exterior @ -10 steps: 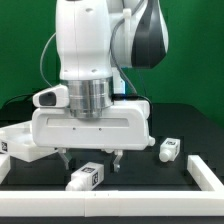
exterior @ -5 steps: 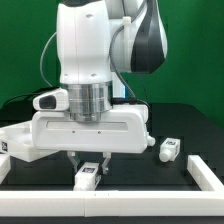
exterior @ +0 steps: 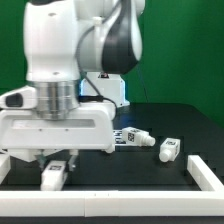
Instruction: Assemble one leg
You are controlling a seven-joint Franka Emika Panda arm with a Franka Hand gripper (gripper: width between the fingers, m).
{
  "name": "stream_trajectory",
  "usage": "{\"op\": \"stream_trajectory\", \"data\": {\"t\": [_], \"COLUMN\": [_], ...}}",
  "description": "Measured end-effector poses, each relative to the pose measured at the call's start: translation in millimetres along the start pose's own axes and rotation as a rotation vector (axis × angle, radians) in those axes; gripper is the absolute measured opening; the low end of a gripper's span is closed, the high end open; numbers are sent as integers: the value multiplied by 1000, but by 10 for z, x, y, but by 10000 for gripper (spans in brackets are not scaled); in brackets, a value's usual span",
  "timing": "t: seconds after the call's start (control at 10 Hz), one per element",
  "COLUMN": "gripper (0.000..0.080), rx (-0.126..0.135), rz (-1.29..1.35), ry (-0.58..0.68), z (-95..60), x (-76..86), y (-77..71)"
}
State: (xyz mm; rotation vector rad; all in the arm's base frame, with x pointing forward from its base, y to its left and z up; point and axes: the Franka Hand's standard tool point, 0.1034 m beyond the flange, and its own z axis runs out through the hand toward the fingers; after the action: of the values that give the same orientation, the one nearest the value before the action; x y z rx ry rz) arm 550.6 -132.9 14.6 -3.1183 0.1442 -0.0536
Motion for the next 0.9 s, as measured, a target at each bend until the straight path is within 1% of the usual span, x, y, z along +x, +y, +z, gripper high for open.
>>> {"op": "stream_trajectory", "data": {"t": [0.1,0.2,0.3,0.4,0.5,0.6,0.7,0.8,0.9], "gripper": [285,285,285,285,365,500,500,617,639], "rx": [-4,-6,-12,-16,-16,-16,-16,-16,-16], "rz": [3,10,4,-2,0,-1,-1,-1,-1], "ry": [-2,5,23,33,31,30,30,30,31], "z": [13,14,13,11,16,19,20,22,18], "x": [-22,-16,-4,0,-5,-7,-7,-8,-6], "y": [91,67,2,-13,6,3,1,1,-1]}}
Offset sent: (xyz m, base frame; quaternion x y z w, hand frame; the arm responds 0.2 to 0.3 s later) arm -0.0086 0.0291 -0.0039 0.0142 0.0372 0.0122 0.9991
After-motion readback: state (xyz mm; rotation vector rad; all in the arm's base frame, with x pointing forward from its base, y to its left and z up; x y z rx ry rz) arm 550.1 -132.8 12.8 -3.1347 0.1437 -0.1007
